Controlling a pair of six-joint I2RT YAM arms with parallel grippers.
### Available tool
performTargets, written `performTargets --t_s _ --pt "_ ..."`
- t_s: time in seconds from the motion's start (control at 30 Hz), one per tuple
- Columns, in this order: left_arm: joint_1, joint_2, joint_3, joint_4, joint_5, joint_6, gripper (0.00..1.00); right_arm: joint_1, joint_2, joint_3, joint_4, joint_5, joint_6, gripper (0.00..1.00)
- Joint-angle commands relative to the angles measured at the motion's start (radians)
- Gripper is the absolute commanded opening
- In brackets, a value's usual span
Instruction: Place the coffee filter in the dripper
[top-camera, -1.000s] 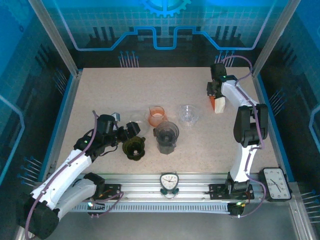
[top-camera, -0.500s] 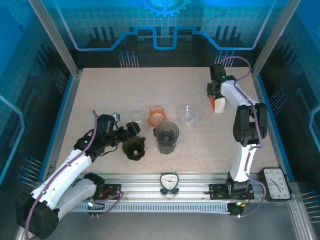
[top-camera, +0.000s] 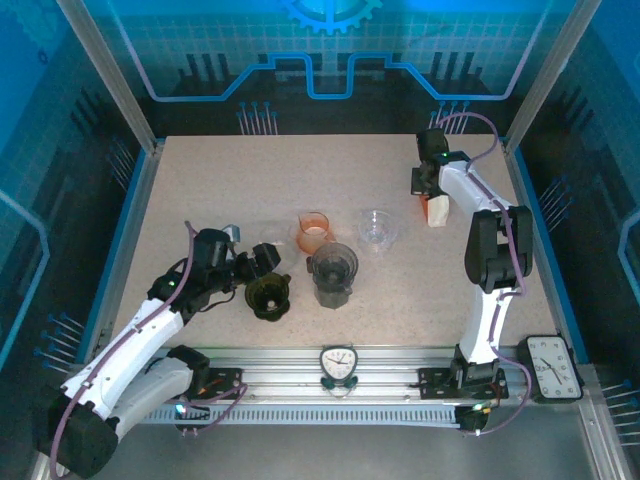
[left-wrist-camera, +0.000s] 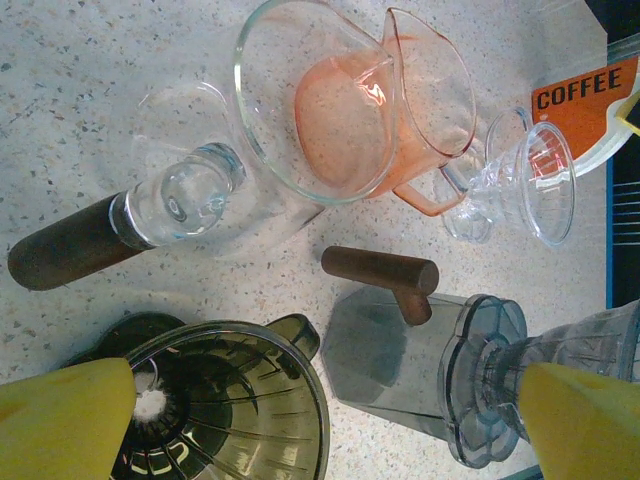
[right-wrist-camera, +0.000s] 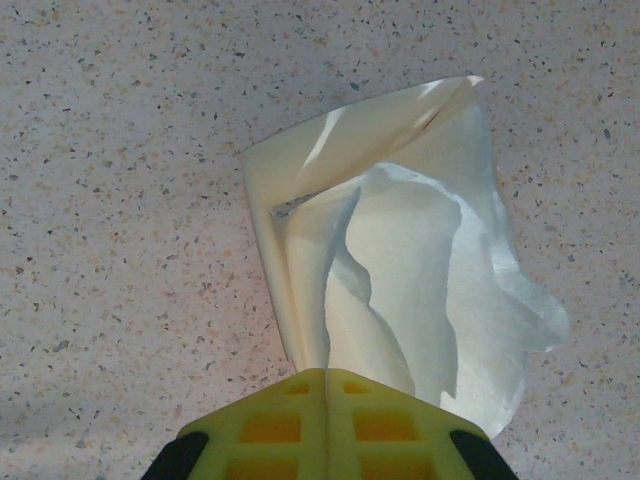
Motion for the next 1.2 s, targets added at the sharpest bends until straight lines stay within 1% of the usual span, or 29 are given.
performTargets --t_s 0.0,0.33,0.77,0.97,1.17 --pt "-0.007 -0.010 -0.003 0.012 -0.004 0.002 0.99 0.014 -0.034 0.026 -0.021 0.025 -0.010 0.01" --pt "-0.007 -0.010 0.002 0.012 -0.003 0.003 0.99 0.016 -0.072 0.027 -0.035 0.019 -0.003 0.01" --pt "-0.008 -0.012 0.009 0.009 -0.002 0.002 0.99 0.025 -0.144 -0.011 -0.031 0.000 0.010 0.01" --pt "-0.007 -0.019 0.011 0.005 -0.001 0.002 0.99 0.049 -0.198 -0.032 -0.030 0.009 0.007 0.01" --pt "-0.006 -0.033 0.013 -0.006 -0.005 0.003 0.99 0.048 -0.208 -0.055 -0.042 0.022 0.011 0.02"
